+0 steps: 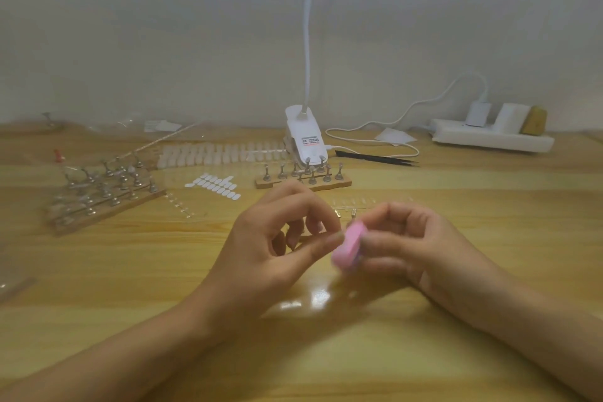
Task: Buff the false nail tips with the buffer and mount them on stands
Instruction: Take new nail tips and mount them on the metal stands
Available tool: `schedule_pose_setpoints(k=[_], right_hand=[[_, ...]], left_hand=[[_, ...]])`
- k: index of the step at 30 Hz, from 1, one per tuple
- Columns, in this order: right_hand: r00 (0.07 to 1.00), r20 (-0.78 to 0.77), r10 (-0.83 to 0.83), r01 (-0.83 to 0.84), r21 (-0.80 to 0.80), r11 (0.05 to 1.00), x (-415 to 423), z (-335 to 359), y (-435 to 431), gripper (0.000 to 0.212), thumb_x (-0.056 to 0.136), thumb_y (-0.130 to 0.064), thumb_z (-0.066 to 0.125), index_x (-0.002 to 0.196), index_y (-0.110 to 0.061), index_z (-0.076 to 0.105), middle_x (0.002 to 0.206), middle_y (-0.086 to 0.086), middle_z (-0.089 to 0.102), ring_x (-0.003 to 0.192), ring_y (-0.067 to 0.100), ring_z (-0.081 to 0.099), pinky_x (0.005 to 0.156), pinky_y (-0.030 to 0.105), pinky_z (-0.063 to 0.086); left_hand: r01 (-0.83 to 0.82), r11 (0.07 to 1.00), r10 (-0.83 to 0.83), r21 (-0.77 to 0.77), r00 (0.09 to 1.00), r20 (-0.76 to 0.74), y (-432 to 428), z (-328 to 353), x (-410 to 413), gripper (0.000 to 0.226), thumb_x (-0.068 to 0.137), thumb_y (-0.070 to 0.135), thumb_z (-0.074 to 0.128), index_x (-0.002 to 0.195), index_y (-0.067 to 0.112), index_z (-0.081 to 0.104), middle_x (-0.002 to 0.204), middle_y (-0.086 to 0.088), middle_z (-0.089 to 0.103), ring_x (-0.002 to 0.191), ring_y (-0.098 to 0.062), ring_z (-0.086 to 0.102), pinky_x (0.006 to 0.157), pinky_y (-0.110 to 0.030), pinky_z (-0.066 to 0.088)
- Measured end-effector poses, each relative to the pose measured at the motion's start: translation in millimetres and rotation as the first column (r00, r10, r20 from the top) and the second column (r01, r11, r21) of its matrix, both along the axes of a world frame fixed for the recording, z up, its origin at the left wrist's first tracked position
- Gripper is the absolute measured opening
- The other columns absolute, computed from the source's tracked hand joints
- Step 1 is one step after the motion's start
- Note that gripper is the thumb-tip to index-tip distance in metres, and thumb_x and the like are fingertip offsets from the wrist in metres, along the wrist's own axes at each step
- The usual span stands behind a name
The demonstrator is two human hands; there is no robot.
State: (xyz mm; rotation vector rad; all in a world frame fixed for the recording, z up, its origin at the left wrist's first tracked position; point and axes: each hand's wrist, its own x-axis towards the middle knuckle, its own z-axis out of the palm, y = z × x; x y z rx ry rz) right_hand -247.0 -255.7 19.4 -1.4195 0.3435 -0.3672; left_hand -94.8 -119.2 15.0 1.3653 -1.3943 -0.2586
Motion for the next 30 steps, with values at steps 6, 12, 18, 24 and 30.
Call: schedule_pose_setpoints(k=[6,12,18,24,30], right_hand=[[1.0,0.01,-0.015,0.015,0.006,1.0,-0.5,-1.2,-0.9,0.022,0.068,-0.015,0.087,0.087,-0.014,0.076,0.1,0.02,0.075,0.089,0.028,0.075,0.071,0.03,0.061],[0.998,0.033,-0.059,0.058,0.04,0.998,1.3,-0.2,-1.8,0.021,0.064,-0.017,0.088,0.083,-0.018,0.077,0.093,0.014,0.076,0.082,0.02,0.075,0.065,0.024,0.059],[1.0,0.003,0.024,-0.024,-0.001,1.0,-0.1,0.4,-2.1,0.018,0.071,-0.019,0.086,0.085,-0.017,0.075,0.096,0.016,0.075,0.086,0.025,0.075,0.068,0.028,0.06],[0.999,0.031,-0.043,0.042,0.021,0.999,0.3,-2.6,-3.5,0.021,0.069,-0.016,0.088,0.086,-0.015,0.075,0.097,0.017,0.075,0.083,0.023,0.075,0.065,0.025,0.059],[0.999,0.026,-0.048,0.048,-0.001,0.999,0.5,-1.8,-1.7,0.023,0.068,-0.018,0.087,0.088,-0.016,0.075,0.097,0.017,0.075,0.086,0.027,0.075,0.064,0.028,0.06]], left_hand=[[-0.012,1.0,0.012,-0.01,1.0,-0.001,-0.2,-0.3,0.7,0.011,0.082,0.032,0.073,0.078,0.023,0.068,0.085,0.007,0.054,0.071,-0.015,0.049,0.058,-0.02,0.039],[-0.003,1.0,0.003,-0.001,1.0,0.017,0.1,-0.5,-0.8,0.009,0.082,0.03,0.074,0.078,0.023,0.069,0.084,0.009,0.053,0.071,-0.013,0.049,0.058,-0.017,0.037],[-0.015,1.0,0.015,-0.013,1.0,0.006,0.5,-0.3,-0.9,0.01,0.083,0.031,0.072,0.079,0.024,0.067,0.083,0.008,0.053,0.07,-0.014,0.05,0.056,-0.022,0.039],[-0.02,1.0,0.02,0.003,0.999,0.03,-1.0,-2.5,-0.5,0.007,0.083,0.027,0.073,0.08,0.023,0.068,0.082,0.009,0.053,0.07,-0.015,0.049,0.057,-0.017,0.037],[-0.021,1.0,0.021,-0.007,1.0,-0.003,-1.8,-2.4,-0.5,0.009,0.082,0.034,0.069,0.08,0.026,0.066,0.083,0.007,0.053,0.07,-0.017,0.05,0.056,-0.022,0.038]])
